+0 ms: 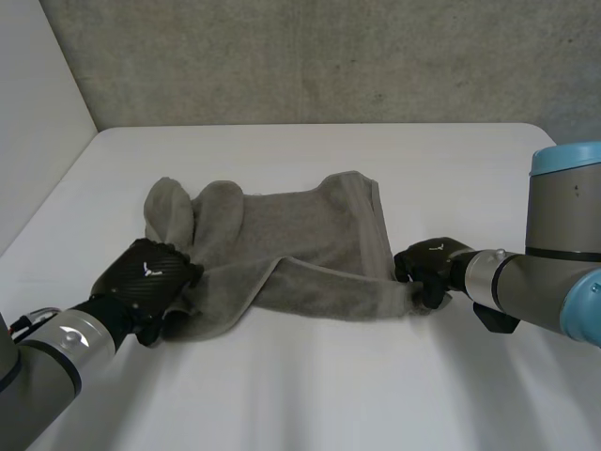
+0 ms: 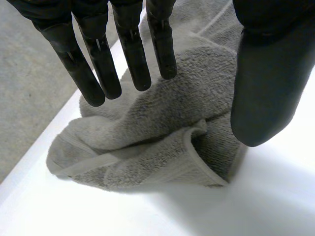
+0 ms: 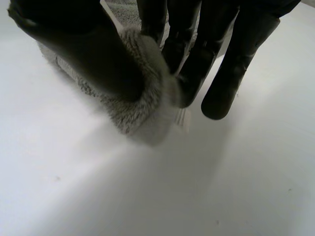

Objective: Fold the towel.

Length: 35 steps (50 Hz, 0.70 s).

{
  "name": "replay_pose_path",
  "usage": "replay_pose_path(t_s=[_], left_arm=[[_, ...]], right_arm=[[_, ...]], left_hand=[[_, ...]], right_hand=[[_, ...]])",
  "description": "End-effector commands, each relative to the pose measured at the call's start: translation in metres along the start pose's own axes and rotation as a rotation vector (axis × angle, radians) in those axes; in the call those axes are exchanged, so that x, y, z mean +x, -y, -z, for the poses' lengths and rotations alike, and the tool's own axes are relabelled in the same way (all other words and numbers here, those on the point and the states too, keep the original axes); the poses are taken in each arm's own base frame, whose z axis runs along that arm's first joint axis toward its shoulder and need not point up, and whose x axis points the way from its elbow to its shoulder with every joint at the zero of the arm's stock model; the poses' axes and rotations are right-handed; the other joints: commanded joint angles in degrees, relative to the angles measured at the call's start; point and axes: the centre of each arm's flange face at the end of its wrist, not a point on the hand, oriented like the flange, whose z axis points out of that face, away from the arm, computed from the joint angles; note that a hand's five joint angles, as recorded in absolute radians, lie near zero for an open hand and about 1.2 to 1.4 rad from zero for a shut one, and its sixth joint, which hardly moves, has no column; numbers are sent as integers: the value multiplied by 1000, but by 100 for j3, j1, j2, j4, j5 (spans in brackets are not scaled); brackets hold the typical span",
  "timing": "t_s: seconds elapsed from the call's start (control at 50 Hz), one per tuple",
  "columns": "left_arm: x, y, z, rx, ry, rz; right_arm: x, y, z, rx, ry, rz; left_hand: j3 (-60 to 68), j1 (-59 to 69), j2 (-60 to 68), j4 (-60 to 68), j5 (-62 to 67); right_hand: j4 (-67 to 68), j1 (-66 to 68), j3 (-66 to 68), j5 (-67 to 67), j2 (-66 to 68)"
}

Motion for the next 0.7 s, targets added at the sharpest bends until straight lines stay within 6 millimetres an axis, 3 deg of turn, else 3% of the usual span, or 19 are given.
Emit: replay_pose_path(t_s=[0.02, 0.22, 0.38, 0.52, 0.64, 0.7], left_arm=[[7, -6, -2, -24, -28, 12], [14, -9, -16, 33, -127, -29], [17, -28, -41, -25, -164, -91], [-17, -55, -67, -193, 18, -88], [-47, -60, -73, -212, 157, -79], [-49, -59, -72, -209, 171, -81]], right_arm=[[3, 1, -2, 17, -17, 5], [5, 6, 2, 50, -34, 17], [7, 10, 4, 66, -42, 23], [23, 19, 11, 109, -93, 19], [31, 25, 16, 136, -124, 26], [33, 27, 18, 142, -131, 26]], left_hand=[[-325, -343, -341, -365, -1341], [-308, -327, -324, -348, -1324], [314, 296, 298, 274, -702], [884, 865, 868, 844, -132], [1272, 1254, 1256, 1232, 257], [1273, 1255, 1257, 1233, 257]], right_hand=[[499, 416, 491, 445, 479], [499, 416, 491, 445, 479], [499, 416, 491, 445, 479], [499, 416, 491, 445, 479], [499, 416, 491, 445, 479], [499, 416, 491, 445, 479]])
